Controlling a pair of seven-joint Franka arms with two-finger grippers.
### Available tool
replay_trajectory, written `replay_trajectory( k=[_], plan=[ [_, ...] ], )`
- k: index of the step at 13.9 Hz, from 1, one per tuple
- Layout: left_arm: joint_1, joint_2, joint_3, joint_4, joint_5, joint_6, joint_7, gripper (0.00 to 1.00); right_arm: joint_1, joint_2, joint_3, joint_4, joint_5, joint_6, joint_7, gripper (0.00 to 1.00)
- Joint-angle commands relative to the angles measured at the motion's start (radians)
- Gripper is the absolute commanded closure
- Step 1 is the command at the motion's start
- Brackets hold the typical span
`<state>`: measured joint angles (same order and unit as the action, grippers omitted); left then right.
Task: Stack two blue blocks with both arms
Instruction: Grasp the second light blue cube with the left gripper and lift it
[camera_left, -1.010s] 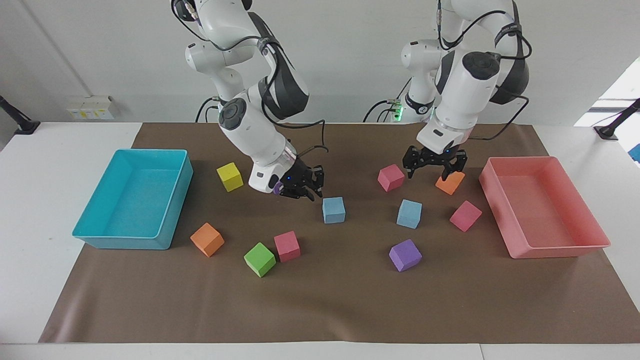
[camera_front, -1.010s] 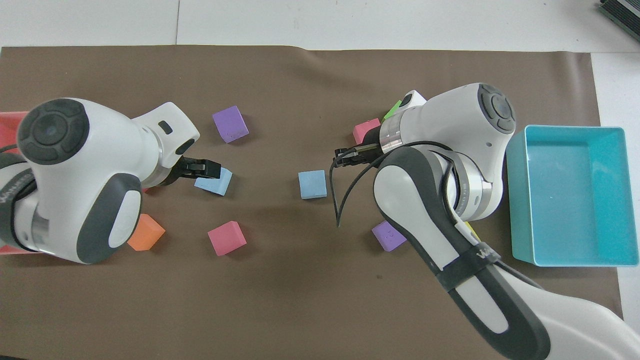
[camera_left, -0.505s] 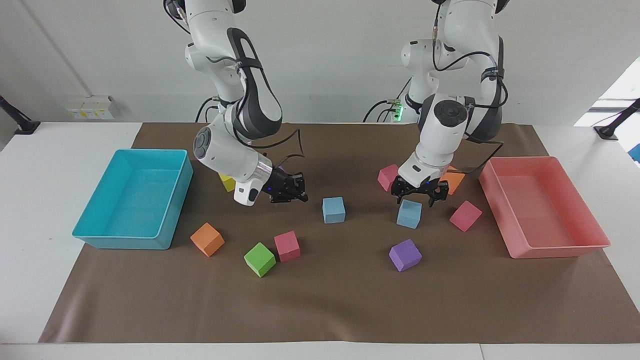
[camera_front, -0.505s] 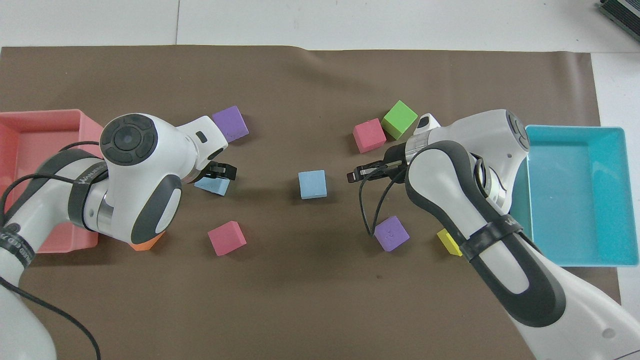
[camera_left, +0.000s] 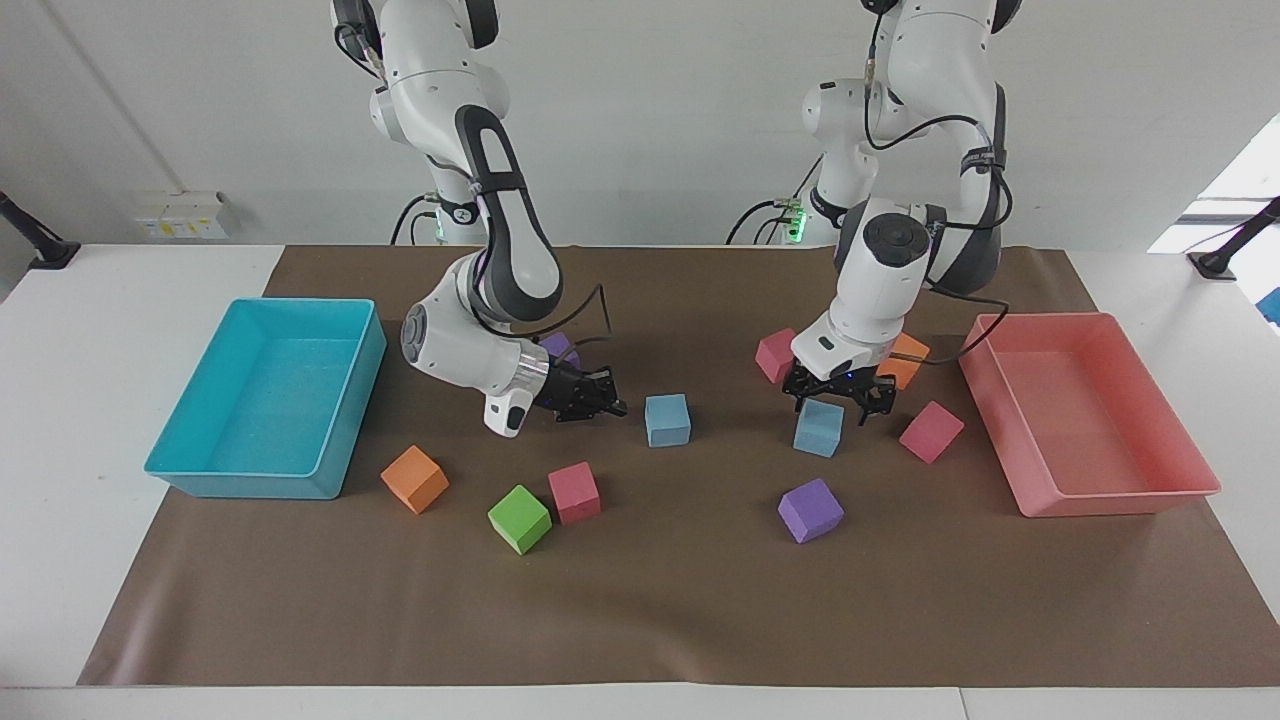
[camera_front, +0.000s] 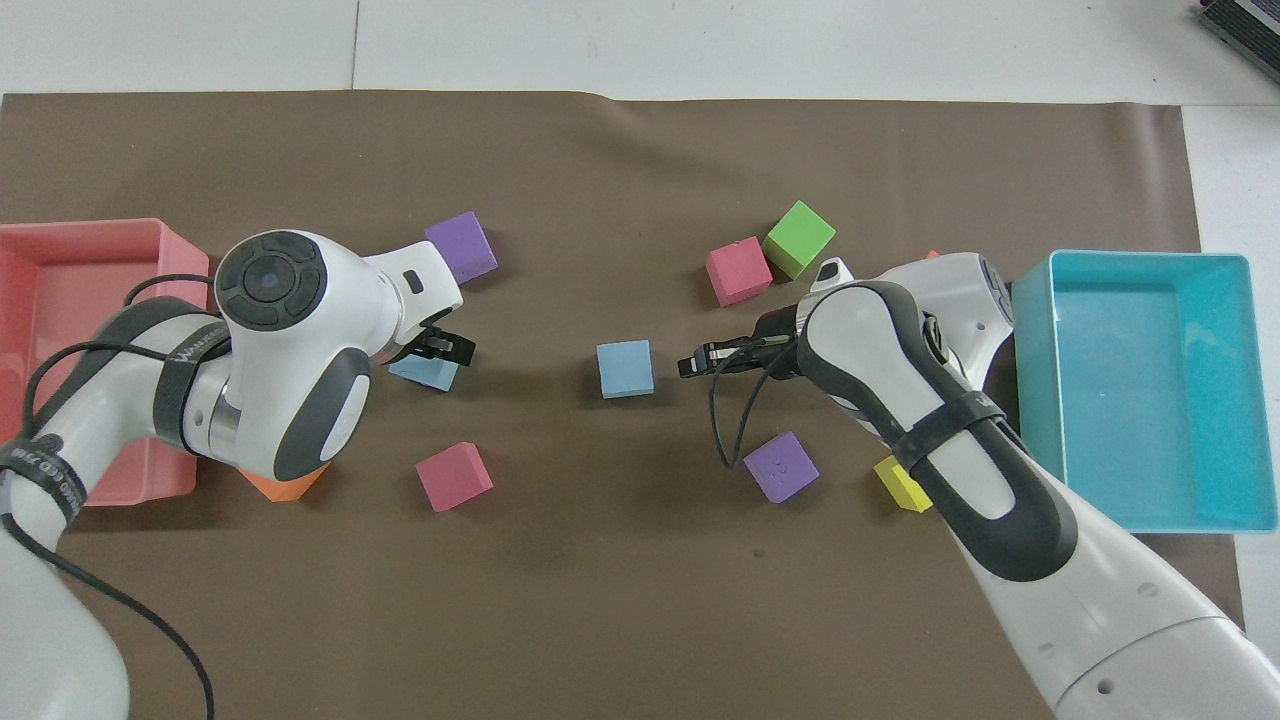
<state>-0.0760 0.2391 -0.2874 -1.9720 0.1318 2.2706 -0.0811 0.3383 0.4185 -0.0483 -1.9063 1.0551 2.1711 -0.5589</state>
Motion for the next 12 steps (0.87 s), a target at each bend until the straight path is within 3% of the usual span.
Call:
replay_trajectory(
  k=[1,12],
  plan=[
    [-0.007,0.017,0.01,-0.022,0.017,0.049,0.007,0.0,-0.01,0.003,0.01,-0.01,0.057,0.018,-0.038,1.0],
    [0.001,0.029,0.011,-0.087,0.019,0.115,0.017,0.0,-0.004,0.0,0.01,-0.023,0.057,0.027,-0.036,1.0]
  ],
)
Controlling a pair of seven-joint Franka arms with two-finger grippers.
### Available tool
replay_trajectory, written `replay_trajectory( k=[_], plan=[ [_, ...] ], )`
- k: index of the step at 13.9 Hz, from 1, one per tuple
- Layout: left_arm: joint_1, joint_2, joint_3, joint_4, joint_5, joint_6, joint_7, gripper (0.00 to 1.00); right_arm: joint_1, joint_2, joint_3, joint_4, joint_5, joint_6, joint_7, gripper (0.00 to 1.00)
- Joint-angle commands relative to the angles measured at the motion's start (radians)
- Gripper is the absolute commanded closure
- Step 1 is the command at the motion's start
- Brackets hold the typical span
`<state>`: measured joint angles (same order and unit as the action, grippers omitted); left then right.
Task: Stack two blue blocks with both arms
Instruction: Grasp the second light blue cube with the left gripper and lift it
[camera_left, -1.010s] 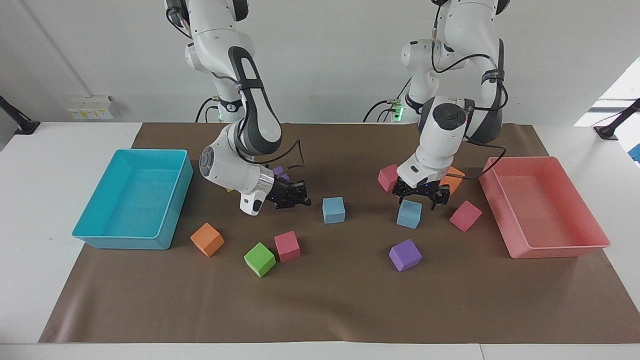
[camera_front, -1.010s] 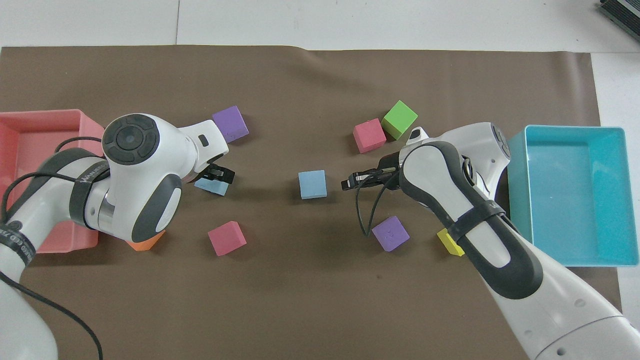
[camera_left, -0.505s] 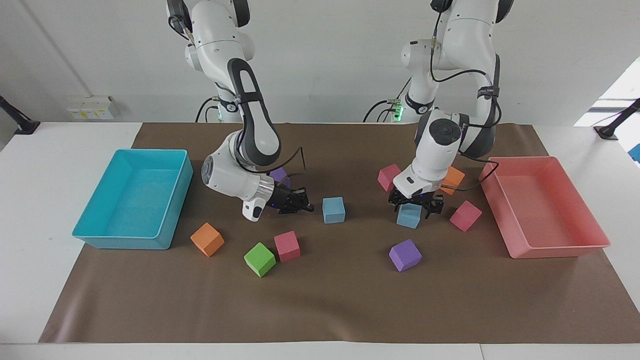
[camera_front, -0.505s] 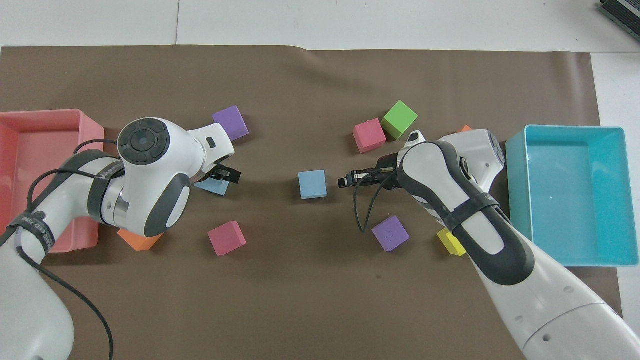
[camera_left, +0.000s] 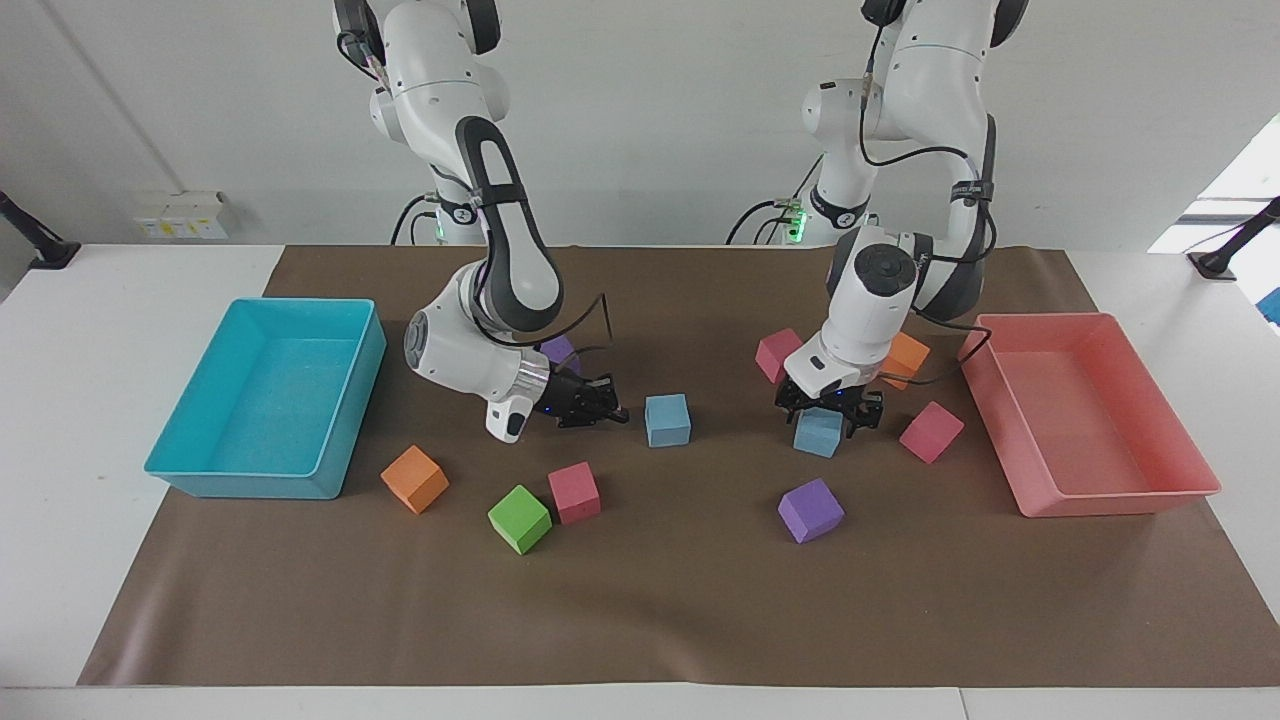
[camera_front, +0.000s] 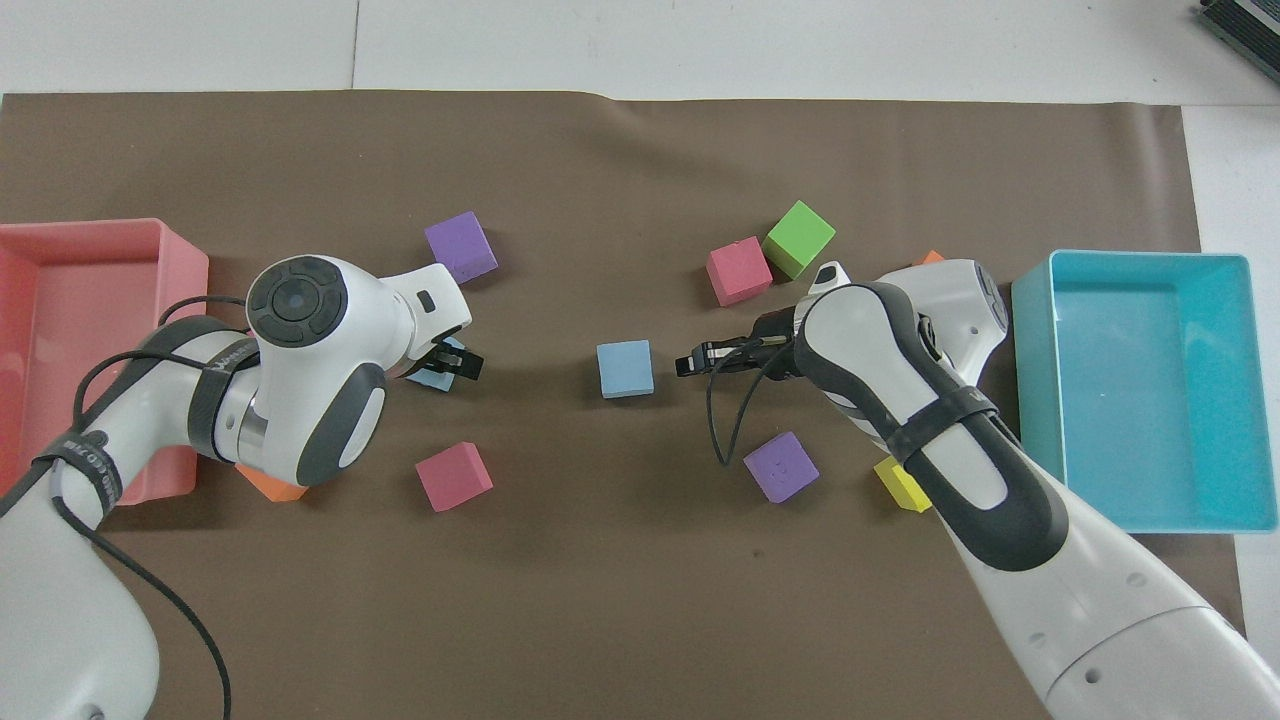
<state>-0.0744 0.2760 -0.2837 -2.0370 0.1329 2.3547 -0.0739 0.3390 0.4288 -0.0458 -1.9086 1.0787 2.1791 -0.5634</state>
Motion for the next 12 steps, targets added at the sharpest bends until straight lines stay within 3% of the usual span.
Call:
replay_trajectory(
  k=[1,10,12],
  plan=[
    [0.001,-0.008,0.008,-0.02,0.017,0.031,0.008,0.0,-0.005,-0.01,0.007,-0.021,0.033,0.021,-0.032,1.0],
    [0.002,0.011,0.014,0.017,0.016,0.023,0.008,0.46,-0.005,-0.012,0.007,-0.021,0.033,0.019,-0.032,1.0],
    [0.001,0.017,0.012,0.034,0.016,0.018,-0.003,0.5,-0.005,-0.012,0.007,-0.021,0.035,0.019,-0.03,1.0]
  ],
)
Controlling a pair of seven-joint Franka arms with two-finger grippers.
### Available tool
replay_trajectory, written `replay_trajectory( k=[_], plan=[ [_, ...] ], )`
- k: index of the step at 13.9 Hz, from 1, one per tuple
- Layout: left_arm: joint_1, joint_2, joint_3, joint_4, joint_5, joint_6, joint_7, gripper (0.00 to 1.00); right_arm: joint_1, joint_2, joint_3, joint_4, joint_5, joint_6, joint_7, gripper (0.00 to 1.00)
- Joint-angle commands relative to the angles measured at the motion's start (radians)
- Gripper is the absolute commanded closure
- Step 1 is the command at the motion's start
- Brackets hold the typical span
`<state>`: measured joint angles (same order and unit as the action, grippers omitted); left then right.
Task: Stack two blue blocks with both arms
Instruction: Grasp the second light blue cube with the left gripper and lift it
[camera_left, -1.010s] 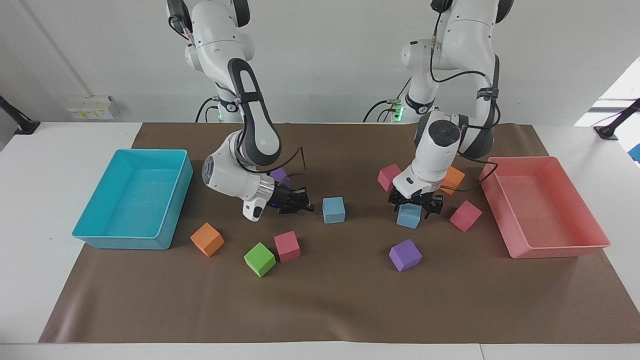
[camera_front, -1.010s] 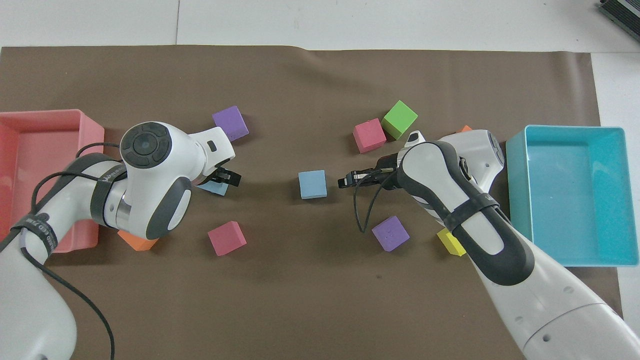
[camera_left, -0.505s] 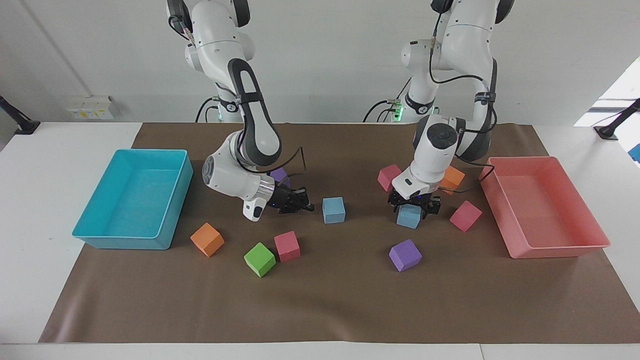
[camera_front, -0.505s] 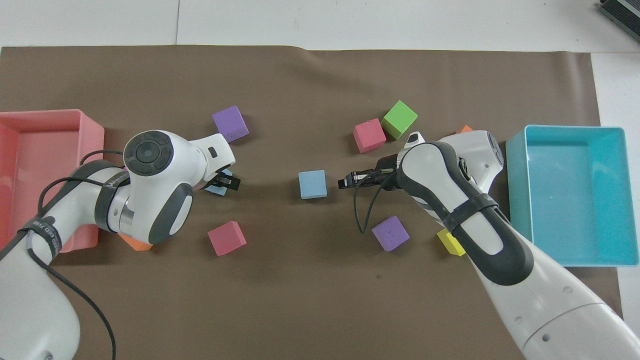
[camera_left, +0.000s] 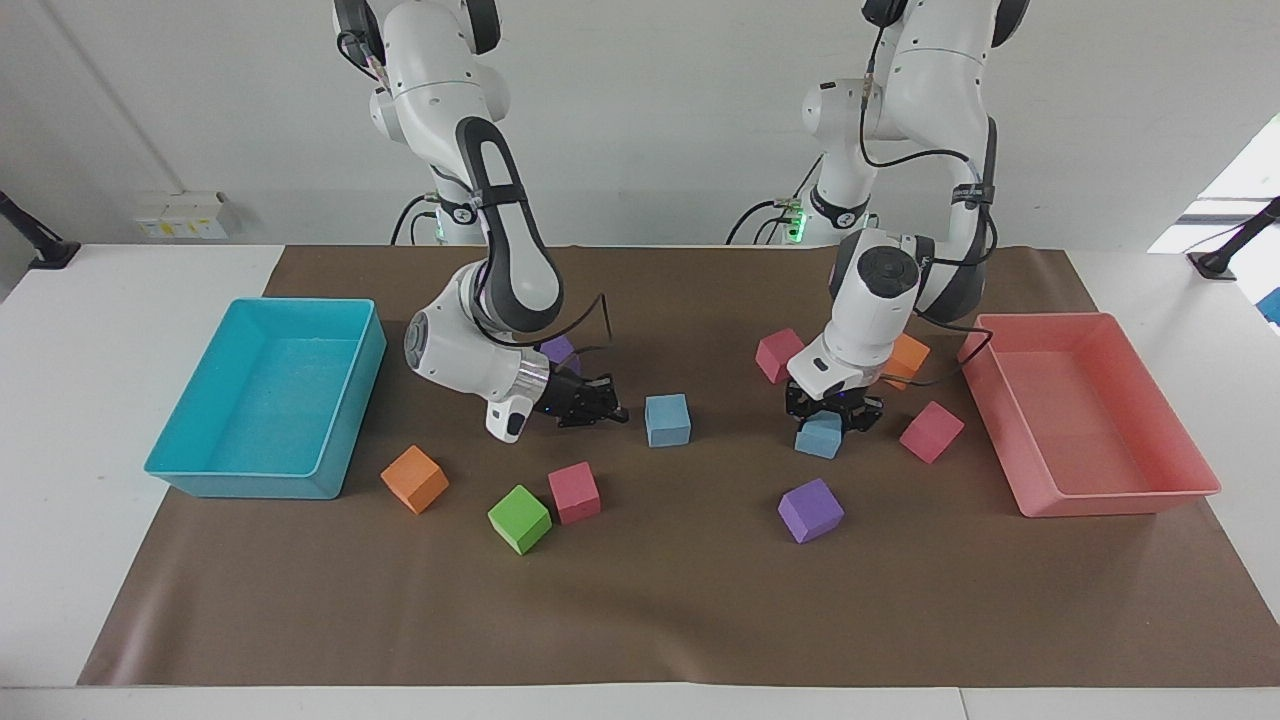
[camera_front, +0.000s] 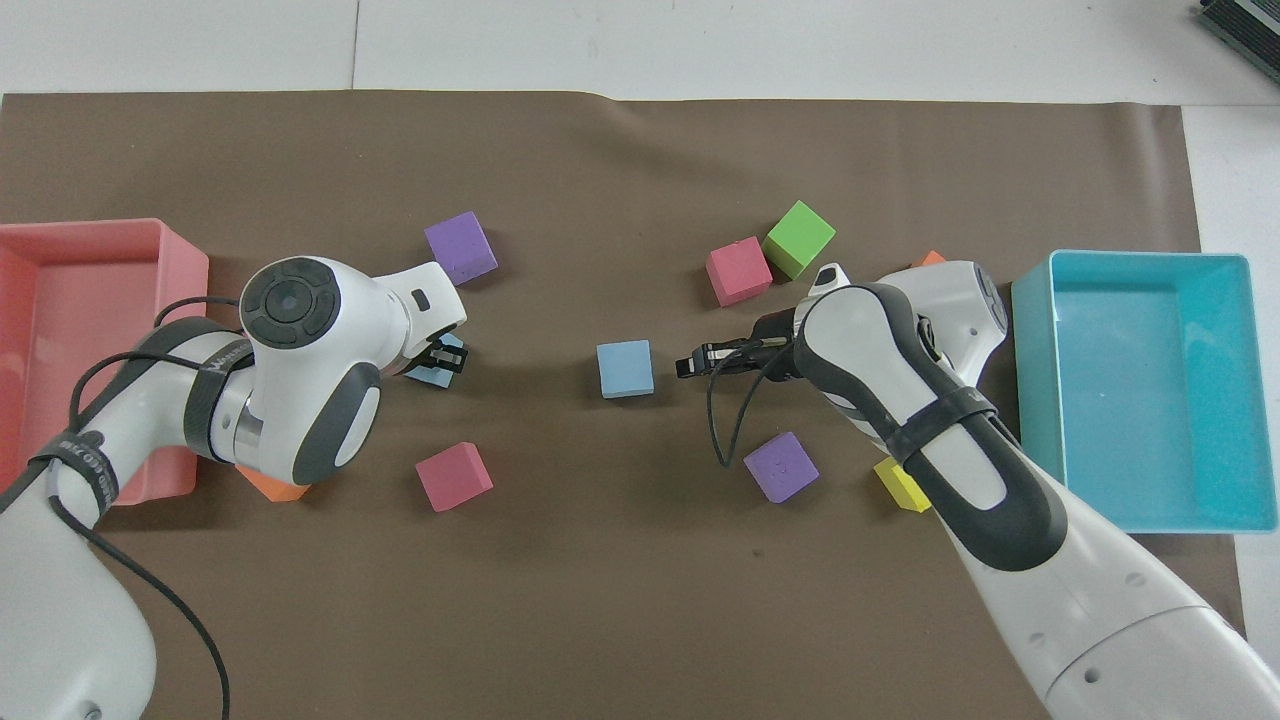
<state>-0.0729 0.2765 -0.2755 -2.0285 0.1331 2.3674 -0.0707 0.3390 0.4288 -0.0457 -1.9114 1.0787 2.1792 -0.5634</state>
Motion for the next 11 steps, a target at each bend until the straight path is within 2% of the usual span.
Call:
replay_trajectory(
  k=[1,3,6,8,11],
  plan=[
    [-0.001,0.017,0.004,0.028,0.013,0.004,-0.009,0.5,-0.003,-0.012,0.007,-0.018,0.033,0.019,-0.03,1.0],
    [-0.005,0.013,0.004,0.045,0.008,-0.008,-0.046,0.51,-0.003,-0.012,0.007,-0.018,0.033,0.019,-0.03,1.0],
    [-0.034,0.004,-0.007,0.131,0.005,-0.126,-0.168,0.51,-0.003,-0.012,0.007,-0.018,0.033,0.019,-0.03,1.0],
    [-0.097,0.003,-0.007,0.186,0.003,-0.187,-0.286,0.52,-0.003,-0.012,0.007,-0.018,0.033,0.019,-0.03,1.0],
    [-0.165,0.001,-0.007,0.208,0.0,-0.2,-0.437,0.52,-0.003,-0.012,0.007,-0.018,0.033,0.02,-0.03,1.0]
  ],
)
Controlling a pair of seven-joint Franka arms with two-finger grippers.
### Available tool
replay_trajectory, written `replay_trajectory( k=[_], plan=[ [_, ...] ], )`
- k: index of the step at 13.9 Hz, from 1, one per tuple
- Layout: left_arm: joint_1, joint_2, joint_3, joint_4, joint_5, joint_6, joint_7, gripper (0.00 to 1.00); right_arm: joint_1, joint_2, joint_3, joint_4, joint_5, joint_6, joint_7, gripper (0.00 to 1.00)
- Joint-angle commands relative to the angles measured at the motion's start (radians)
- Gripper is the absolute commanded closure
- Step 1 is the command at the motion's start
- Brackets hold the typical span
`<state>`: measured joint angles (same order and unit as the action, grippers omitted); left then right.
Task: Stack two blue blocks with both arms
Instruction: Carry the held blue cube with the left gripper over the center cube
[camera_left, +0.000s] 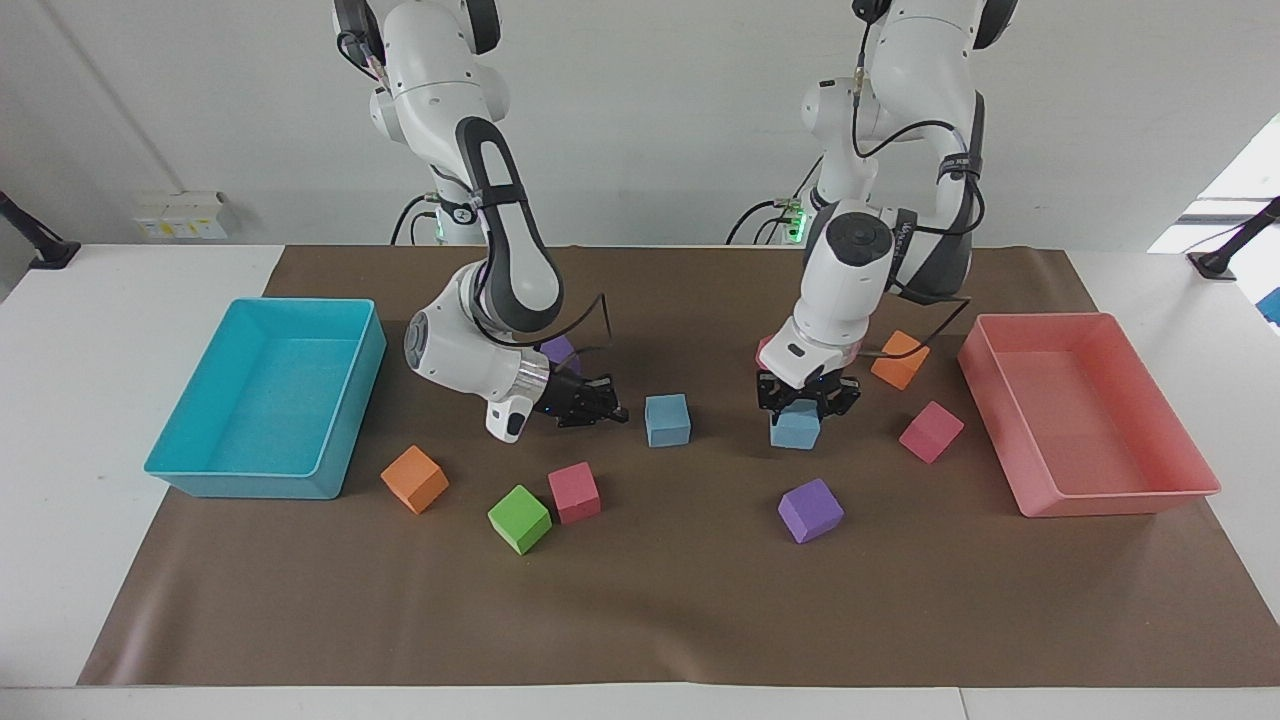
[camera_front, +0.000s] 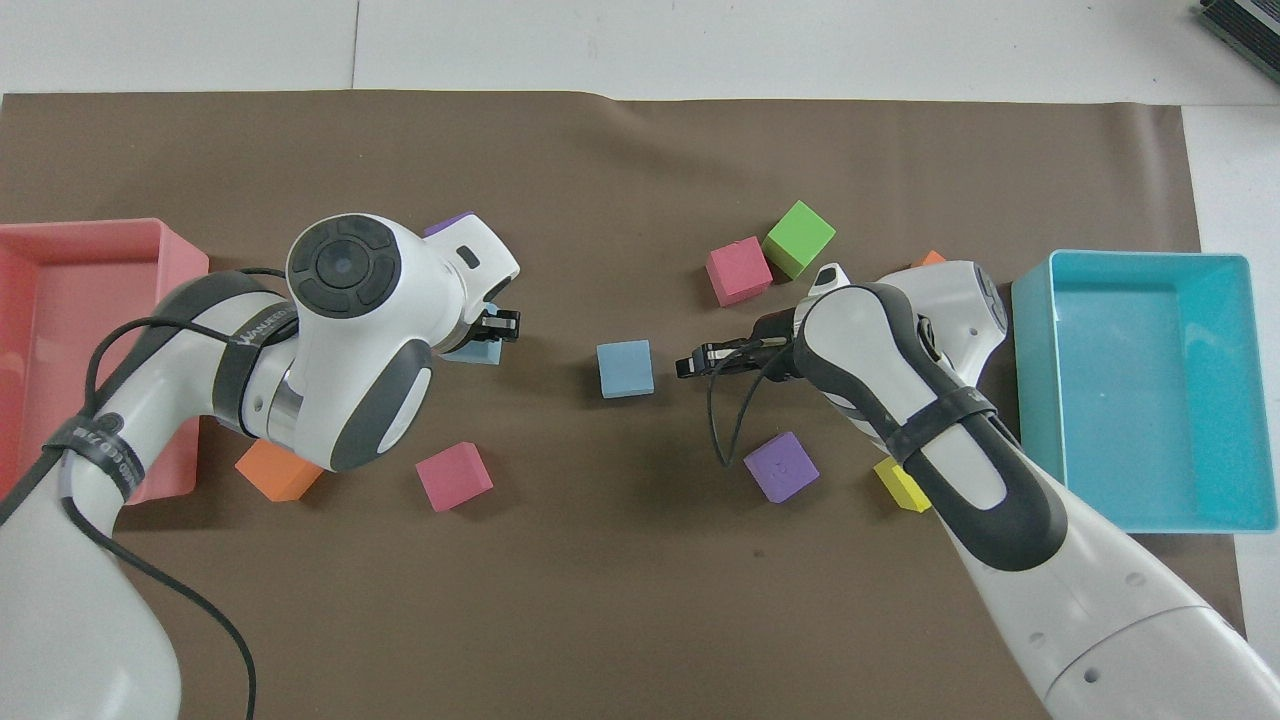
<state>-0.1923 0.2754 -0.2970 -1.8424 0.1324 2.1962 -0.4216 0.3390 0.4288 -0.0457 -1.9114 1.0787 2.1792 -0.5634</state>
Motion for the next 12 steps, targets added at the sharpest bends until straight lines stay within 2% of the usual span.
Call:
replay_trajectory(
  k=[1,3,9,12],
  plan=[
    [-0.068,0.002,0.015,0.023,0.001,-0.029,-0.121,0.52,-0.002,-0.012,0.007,-0.018,0.033,0.02,-0.03,1.0],
    [-0.104,0.002,0.015,0.026,-0.011,-0.023,-0.187,0.52,-0.002,-0.012,0.007,-0.018,0.033,0.02,-0.032,1.0],
    [-0.185,0.021,0.016,0.127,-0.079,-0.035,-0.264,0.52,-0.002,-0.012,0.007,-0.018,0.033,0.02,-0.033,1.0],
    [-0.209,0.059,0.016,0.179,-0.079,-0.062,-0.293,0.53,-0.002,-0.012,0.007,-0.018,0.033,0.02,-0.035,1.0]
  ],
)
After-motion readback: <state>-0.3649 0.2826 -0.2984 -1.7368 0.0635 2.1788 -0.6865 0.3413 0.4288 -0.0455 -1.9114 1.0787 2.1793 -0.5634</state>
